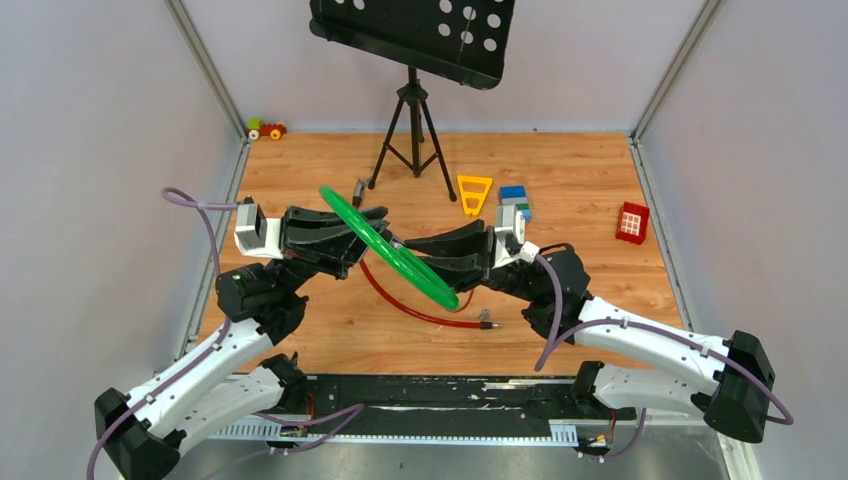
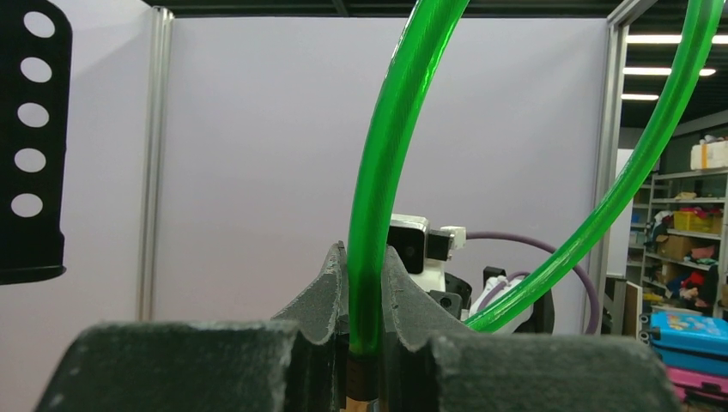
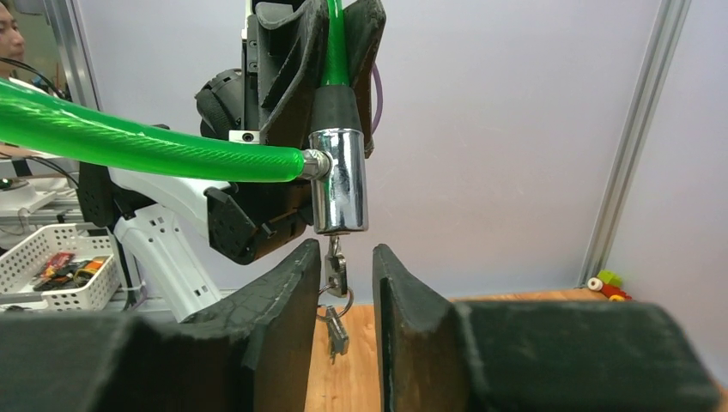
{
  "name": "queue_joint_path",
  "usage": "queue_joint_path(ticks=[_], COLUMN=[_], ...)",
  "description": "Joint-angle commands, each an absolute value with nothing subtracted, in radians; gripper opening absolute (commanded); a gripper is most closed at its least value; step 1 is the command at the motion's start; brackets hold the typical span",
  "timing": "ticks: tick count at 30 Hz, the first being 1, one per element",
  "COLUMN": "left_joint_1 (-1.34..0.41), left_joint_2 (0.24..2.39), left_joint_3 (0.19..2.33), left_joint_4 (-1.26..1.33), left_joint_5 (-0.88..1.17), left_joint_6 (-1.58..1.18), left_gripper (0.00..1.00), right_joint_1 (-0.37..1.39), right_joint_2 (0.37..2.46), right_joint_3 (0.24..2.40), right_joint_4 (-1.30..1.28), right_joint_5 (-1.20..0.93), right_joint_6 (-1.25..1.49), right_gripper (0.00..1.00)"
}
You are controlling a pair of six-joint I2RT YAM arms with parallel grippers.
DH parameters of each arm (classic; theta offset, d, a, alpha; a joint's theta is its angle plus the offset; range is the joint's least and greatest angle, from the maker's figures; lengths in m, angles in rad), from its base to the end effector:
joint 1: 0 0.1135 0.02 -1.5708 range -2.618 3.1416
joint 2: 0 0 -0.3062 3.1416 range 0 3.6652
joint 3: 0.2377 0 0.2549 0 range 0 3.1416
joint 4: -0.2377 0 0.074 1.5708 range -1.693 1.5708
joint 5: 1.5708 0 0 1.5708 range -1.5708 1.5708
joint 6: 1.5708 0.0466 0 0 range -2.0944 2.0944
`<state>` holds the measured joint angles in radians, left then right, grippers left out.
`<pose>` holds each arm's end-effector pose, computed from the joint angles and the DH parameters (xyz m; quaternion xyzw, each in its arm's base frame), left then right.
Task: Lock with the key
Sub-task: Lock the lock.
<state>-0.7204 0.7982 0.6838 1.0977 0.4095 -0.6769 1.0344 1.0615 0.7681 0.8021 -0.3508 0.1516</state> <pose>0.0809 -0.0957 0.4613 0.2007 0.2792 -0.6479 0.6797 0.1028 0.2042 0.4240 -0.3491 0.3866 0.5478 0.6547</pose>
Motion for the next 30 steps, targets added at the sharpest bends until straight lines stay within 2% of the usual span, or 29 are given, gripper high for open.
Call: queue_joint_path(ticks=[1,4,10,15,19,23,27,30], left_joint_1=[-0.724,-0.724,-0.723,-0.724,-0.724,-0.724,-0.724,-0.724], left_joint_2=[0.789,0.781,0.775,0.775,0.774,0.773,0.772,0.774], left_joint_3=[0.741,0.739,0.738,0.738,0.736,0.735,0.733,0.732], left_joint_4=[1.163,1.157,1.150,1.148,1.148,1.148,1.149,1.148], left_joint_5=[0.388,0.383,0.382,0.379,0.379,0.377,0.378,0.377], left_joint_6=[-0.698,-0.692,-0.688,-0.687,-0.689,-0.689,-0.689,-0.689], left_gripper=[0.00,0.00,0.00,0.00,0.00,0.00,0.00,0.00], right_joint_1=[1.030,1.031,1.031,1.031,1.031,1.031,1.031,1.031], right_joint_2=[1.065,1.062,1.060,1.058,1.058,1.062,1.064,1.063], right_joint_3=[0.806,0.800,0.799,0.801,0.804,0.806,0.807,0.805], right_joint_4=[0.801,0.799,0.788,0.776,0.770,0.771,0.778,0.781], right_joint_5=[-0.357,-0.356,-0.371,-0.375,-0.379,-0.382,-0.383,-0.384], right_joint_6=[0.144,0.142,0.140,0.142,0.141,0.142,0.134,0.105], right_gripper=[0.33,0.33,0.27,0.35,0.35,0.25,0.12,0.07])
